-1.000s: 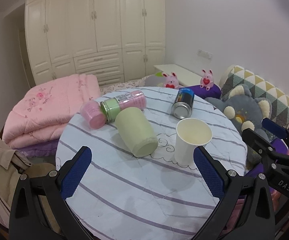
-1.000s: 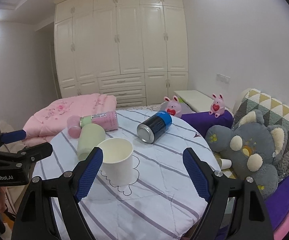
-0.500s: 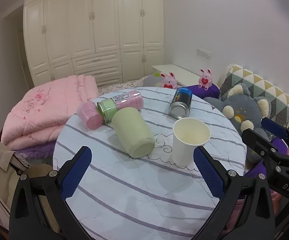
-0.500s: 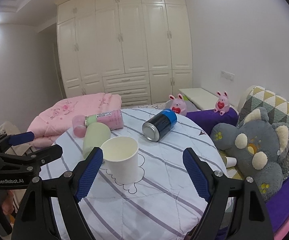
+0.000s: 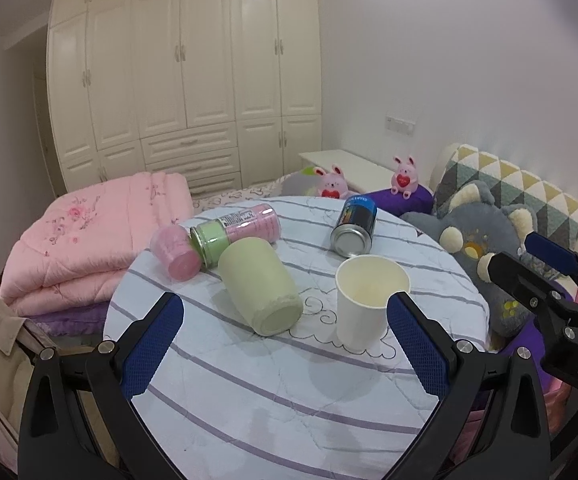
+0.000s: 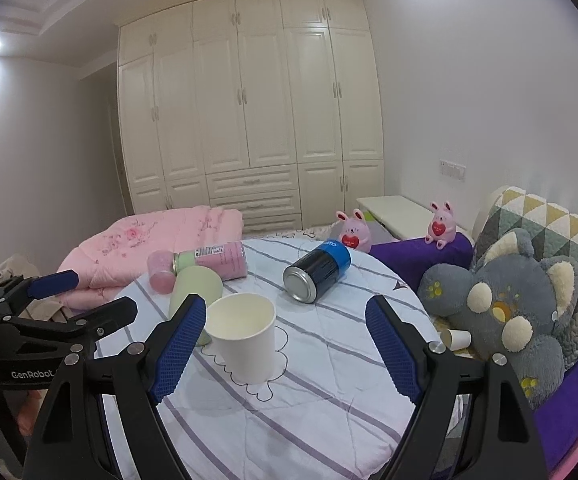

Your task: Flip cup upright

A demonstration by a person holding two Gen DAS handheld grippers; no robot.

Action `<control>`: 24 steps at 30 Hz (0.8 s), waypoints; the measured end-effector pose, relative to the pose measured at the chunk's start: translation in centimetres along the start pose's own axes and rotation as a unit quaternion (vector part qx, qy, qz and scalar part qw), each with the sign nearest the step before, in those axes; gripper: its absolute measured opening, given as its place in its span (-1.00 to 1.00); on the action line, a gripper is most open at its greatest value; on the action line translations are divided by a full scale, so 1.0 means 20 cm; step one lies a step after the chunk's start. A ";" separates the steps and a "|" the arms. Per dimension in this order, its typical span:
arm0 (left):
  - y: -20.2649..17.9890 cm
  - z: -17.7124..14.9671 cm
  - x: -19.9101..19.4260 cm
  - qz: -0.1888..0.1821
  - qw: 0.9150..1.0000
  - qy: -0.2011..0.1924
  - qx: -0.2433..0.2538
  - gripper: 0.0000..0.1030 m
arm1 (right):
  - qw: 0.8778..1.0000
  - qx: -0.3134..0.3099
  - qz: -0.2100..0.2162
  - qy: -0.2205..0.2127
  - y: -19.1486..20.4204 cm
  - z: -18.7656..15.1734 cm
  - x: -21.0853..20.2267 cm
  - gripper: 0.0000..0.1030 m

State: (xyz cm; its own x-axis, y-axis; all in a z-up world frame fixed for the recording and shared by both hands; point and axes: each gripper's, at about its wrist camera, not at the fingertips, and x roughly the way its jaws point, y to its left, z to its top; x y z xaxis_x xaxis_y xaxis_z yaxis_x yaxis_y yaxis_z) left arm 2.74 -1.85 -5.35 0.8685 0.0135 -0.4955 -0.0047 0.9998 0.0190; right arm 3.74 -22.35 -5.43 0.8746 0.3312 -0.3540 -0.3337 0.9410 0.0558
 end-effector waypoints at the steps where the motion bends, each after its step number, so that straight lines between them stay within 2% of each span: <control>1: 0.01 0.00 0.00 0.000 1.000 0.000 -0.001 1.00 | 1.000 0.000 0.001 0.001 0.00 0.00 0.00 0.62; 16: 0.00 0.02 -0.01 -0.001 1.000 -0.014 -0.005 1.00 | 1.000 0.000 0.000 -0.003 0.00 0.00 0.00 0.62; 24: -0.01 0.02 -0.04 -0.004 0.999 -0.042 -0.007 1.00 | 1.000 -0.005 -0.001 -0.021 0.01 0.00 -0.03 0.62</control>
State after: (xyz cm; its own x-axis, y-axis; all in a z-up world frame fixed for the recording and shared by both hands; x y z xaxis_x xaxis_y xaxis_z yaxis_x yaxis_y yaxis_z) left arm 2.24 -1.98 -4.71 0.9074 0.0055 -0.4202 -0.0047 1.0000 0.0031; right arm 3.10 -22.41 -5.13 0.8889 0.3324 -0.3154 -0.3354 0.9409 0.0464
